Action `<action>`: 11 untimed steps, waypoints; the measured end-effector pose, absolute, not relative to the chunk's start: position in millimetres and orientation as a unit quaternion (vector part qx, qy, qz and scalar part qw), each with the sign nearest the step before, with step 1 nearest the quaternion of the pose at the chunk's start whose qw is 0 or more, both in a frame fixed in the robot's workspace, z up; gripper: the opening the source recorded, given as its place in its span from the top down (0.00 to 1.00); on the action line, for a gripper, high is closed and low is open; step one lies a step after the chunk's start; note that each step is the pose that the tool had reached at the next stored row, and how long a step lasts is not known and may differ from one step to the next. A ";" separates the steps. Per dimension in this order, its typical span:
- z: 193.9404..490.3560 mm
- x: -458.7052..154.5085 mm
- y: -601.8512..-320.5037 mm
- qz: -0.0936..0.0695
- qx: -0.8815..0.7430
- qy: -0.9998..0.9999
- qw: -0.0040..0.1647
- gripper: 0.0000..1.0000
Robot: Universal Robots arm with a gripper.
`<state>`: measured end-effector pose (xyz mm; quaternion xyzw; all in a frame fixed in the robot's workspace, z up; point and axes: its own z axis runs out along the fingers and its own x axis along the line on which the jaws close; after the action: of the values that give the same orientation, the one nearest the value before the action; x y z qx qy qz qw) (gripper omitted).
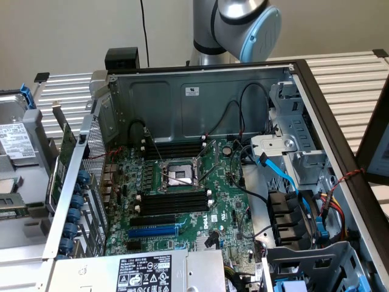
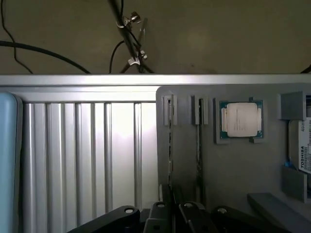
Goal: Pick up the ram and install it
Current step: 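Pick up the ram and move it above insertion slot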
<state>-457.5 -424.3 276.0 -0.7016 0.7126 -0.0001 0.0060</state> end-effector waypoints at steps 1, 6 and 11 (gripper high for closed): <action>280.7 -457.4 -424.7 0.000 -0.703 0.711 0.006 0.87; 301.3 -456.7 -427.0 0.000 -0.708 0.706 0.006 0.87; 321.9 -450.9 -432.8 0.000 -0.710 0.704 0.006 0.87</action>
<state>-450.9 -432.8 321.9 -0.7104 0.7038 0.0003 0.0064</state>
